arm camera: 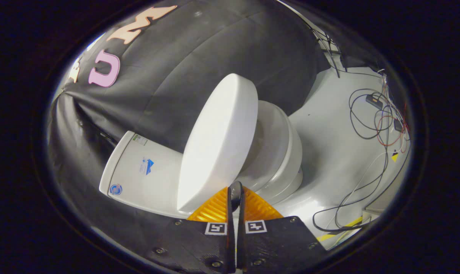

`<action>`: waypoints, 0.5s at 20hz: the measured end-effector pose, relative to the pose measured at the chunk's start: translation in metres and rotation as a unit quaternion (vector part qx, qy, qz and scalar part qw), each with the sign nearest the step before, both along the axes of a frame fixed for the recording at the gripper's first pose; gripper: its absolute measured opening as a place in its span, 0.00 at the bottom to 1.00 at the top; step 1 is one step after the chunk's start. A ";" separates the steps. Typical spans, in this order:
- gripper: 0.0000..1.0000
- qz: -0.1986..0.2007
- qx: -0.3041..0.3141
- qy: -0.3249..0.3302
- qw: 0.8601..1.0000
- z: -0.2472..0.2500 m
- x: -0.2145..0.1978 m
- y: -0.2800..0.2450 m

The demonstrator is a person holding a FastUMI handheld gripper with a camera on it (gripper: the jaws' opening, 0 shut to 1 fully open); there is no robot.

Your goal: Open the toilet lid.

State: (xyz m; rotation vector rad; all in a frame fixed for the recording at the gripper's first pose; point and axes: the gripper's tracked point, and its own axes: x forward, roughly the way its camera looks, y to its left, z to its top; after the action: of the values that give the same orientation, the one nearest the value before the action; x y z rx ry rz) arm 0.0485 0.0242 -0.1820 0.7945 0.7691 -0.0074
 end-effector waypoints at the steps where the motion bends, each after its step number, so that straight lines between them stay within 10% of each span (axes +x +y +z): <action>1: 0.03 0.002 0.002 -0.004 1.000 0.002 0.000 0.001; 10: 0.03 0.032 -0.036 -0.056 0.997 0.048 0.004 0.018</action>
State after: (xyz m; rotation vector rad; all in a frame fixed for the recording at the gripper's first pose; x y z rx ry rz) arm 0.0523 0.0422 -0.1335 0.6951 0.6831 0.0653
